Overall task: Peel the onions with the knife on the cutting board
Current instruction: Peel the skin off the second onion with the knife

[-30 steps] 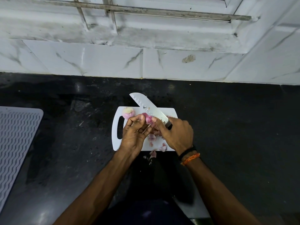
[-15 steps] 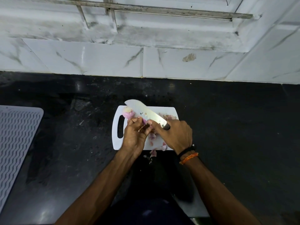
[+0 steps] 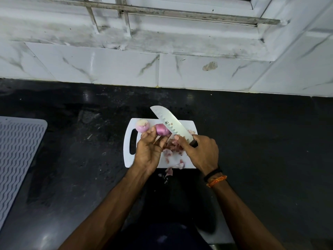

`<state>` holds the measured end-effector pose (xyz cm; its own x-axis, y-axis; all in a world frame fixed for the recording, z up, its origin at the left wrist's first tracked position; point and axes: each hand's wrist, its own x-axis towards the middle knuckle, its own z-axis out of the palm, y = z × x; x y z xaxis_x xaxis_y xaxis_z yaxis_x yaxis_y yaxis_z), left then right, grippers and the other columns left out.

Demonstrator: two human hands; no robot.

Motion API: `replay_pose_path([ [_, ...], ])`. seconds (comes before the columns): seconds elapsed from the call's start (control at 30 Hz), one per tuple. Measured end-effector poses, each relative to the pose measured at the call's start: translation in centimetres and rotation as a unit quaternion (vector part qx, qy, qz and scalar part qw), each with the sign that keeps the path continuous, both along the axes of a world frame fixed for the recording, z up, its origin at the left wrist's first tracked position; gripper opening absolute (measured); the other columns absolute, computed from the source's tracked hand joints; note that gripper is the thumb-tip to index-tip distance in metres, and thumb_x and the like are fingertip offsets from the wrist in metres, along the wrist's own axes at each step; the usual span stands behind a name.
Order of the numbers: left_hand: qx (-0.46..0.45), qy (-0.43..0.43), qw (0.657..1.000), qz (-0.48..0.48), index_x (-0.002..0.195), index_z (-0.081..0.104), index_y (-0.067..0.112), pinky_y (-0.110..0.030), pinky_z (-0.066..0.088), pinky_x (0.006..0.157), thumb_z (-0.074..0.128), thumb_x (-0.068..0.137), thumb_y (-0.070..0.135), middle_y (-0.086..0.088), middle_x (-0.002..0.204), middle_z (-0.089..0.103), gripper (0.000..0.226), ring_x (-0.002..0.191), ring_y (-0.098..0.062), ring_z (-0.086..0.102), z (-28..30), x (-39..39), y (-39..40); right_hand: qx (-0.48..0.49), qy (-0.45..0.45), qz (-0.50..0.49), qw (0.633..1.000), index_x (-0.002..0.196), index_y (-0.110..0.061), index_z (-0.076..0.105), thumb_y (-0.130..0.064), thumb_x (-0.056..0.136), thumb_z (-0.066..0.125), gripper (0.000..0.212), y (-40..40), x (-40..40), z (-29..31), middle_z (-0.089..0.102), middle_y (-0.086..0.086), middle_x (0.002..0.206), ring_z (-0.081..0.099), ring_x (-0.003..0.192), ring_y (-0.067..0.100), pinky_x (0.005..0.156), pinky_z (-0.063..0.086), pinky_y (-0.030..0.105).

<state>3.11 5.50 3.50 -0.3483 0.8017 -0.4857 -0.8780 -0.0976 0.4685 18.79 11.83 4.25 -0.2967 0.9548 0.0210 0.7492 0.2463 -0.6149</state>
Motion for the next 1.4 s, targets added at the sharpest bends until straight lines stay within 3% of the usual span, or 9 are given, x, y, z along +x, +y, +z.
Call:
replay_pose_path([
  [0.1, 0.009, 0.001, 1.000, 0.008, 0.114, 0.062, 0.005, -0.029, 0.059, 0.085, 0.052, 0.095, 0.005, -0.012, 0.115, 0.067, 0.021, 0.102, -0.021, 0.071, -0.2, -0.1, -0.1, -0.038, 0.004, -0.003, 0.999, 0.073, -0.028, 0.063, -0.077, 0.078, 0.060, 0.049, 0.4, 0.1, 0.0, 0.055, -0.012, 0.055, 0.056, 0.054, 0.006, 0.048, 0.032, 0.021],
  [0.2, 0.020, 0.007, 1.000, 0.005, 0.117, 0.060, 0.006, -0.028, 0.059, 0.084, 0.042, 0.099, -0.005, -0.006, 0.104, 0.072, 0.028, 0.095, -0.016, 0.073, -0.2, -0.2, -0.3, -0.056, 0.001, -0.001, 0.998, 0.088, -0.023, 0.073, -0.080, 0.076, 0.058, 0.061, 0.5, -0.1, -0.2, 0.062, -0.013, 0.062, 0.063, 0.063, 0.007, 0.052, 0.037, 0.022],
  [0.3, 0.028, 0.010, 1.000, 0.002, 0.115, 0.060, 0.005, -0.027, 0.059, 0.083, 0.038, 0.100, -0.008, -0.004, 0.095, 0.075, 0.030, 0.091, -0.014, 0.074, 0.2, 0.0, -0.3, -0.055, -0.009, -0.003, 0.998, 0.081, -0.022, 0.069, -0.080, 0.078, 0.055, 0.060, 0.1, -0.6, 0.1, 0.059, -0.013, 0.058, 0.061, 0.061, 0.007, 0.055, 0.041, 0.025],
  [0.6, 0.063, 0.005, 0.998, 0.009, 0.117, 0.059, 0.003, -0.030, 0.059, 0.088, 0.045, 0.094, -0.010, -0.013, 0.111, 0.069, 0.030, 0.097, -0.020, 0.072, -0.4, 0.0, -0.3, 0.001, -0.002, 0.014, 1.000, 0.095, -0.019, 0.074, -0.079, 0.081, 0.048, 0.067, -0.5, -1.3, 0.5, 0.057, -0.016, 0.062, 0.061, 0.060, 0.006, 0.054, 0.046, 0.024],
  [0.87, 0.062, 0.027, 0.998, -0.007, 0.114, 0.061, 0.006, -0.036, 0.054, 0.098, 0.057, 0.081, -0.005, -0.015, 0.115, 0.066, 0.035, 0.102, -0.023, 0.069, -0.8, 0.1, -0.2, 0.045, -0.023, -0.006, 0.999, 0.066, -0.032, 0.052, -0.086, 0.080, 0.041, 0.058, -0.9, -2.0, 1.1, 0.053, -0.016, 0.059, 0.053, 0.054, 0.004, 0.048, 0.030, 0.018],
  [0.97, 0.060, 0.041, 0.997, -0.009, 0.114, 0.061, 0.007, -0.044, 0.044, 0.105, 0.064, 0.078, -0.003, -0.015, 0.112, 0.066, 0.037, 0.099, -0.020, 0.069, -1.1, 0.2, -0.2, 0.054, -0.031, -0.012, 0.998, 0.067, -0.027, 0.061, -0.083, 0.081, 0.046, 0.059, -0.8, -2.4, 1.2, 0.052, -0.014, 0.056, 0.055, 0.054, 0.007, 0.047, 0.031, 0.019],
  [1.1, 0.047, 0.040, 0.998, -0.001, 0.122, 0.056, 0.003, -0.039, 0.050, 0.101, 0.061, 0.082, 0.000, -0.015, 0.116, 0.068, 0.040, 0.103, -0.023, 0.068, -1.3, 0.4, 0.1, 0.052, -0.041, -0.010, 0.998, 0.074, -0.021, 0.071, -0.083, 0.082, 0.048, 0.066, -0.6, -2.5, 1.0, 0.065, -0.007, 0.062, 0.062, 0.060, 0.012, 0.053, 0.041, 0.023],
  [1.23, 0.046, 0.016, 0.999, 0.009, 0.132, 0.048, 0.004, -0.034, 0.056, 0.091, 0.061, 0.086, -0.005, -0.014, 0.116, 0.065, 0.049, 0.106, -0.025, 0.062, -1.7, 0.5, 0.2, 0.024, -0.036, 0.003, 0.999, 0.052, -0.023, 0.051, -0.091, 0.073, 0.040, 0.072, -0.8, -2.5, 1.0, 0.052, -0.010, 0.050, 0.052, 0.051, 0.007, 0.047, 0.034, 0.023],
  [1.4, 0.047, 0.008, 0.999, 0.008, 0.115, 0.061, 0.008, -0.040, 0.050, 0.102, 0.061, 0.083, 0.000, -0.013, 0.114, 0.070, 0.033, 0.108, -0.024, 0.065, -1.1, 0.5, 0.2, 0.022, 0.010, 0.001, 1.000, 0.074, -0.017, 0.072, -0.093, 0.072, 0.037, 0.083, -0.5, -1.6, 0.3, 0.067, -0.006, 0.064, 0.059, 0.055, 0.005, 0.045, 0.031, 0.017],
])
